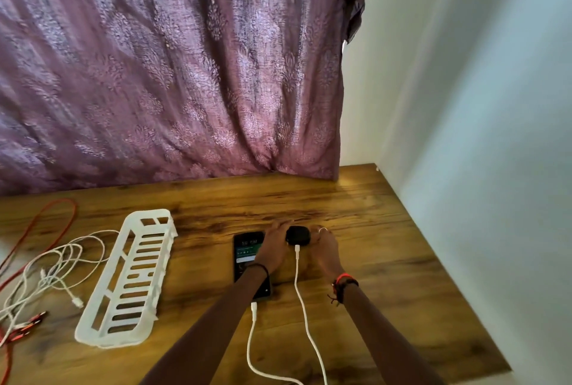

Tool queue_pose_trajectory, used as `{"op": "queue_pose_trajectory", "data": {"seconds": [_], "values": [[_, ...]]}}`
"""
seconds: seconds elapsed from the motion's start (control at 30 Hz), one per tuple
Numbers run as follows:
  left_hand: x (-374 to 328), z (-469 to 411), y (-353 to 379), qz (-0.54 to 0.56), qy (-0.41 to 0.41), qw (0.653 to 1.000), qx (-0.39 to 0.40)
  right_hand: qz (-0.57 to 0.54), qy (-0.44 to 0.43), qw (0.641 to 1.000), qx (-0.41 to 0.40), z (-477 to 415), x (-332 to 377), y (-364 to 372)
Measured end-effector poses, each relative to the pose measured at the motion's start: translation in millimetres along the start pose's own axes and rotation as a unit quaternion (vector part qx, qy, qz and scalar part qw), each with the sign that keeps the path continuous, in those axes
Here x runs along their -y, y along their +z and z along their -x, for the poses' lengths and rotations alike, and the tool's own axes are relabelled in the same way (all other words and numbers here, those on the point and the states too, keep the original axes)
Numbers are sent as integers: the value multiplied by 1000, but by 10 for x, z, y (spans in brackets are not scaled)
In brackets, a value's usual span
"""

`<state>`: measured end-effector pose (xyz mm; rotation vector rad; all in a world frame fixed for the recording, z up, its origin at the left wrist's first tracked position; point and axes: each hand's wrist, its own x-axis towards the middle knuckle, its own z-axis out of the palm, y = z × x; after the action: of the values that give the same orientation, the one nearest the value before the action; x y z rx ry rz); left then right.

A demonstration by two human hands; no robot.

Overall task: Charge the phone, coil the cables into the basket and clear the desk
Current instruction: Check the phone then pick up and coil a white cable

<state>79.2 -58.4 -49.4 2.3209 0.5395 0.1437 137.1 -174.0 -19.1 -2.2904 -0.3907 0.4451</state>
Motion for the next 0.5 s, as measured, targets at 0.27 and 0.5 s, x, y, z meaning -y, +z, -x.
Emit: {"op": "queue_pose_trajectory", "data": {"seconds": [0.27,0.5], "values": [[-18,-185,34,-83,-22,995,56,48,-28,998,39,-92,-50,-18],[-46,-171,-23,-66,-11,997,42,26,-31,998,42,-110,-35,-47]]}}
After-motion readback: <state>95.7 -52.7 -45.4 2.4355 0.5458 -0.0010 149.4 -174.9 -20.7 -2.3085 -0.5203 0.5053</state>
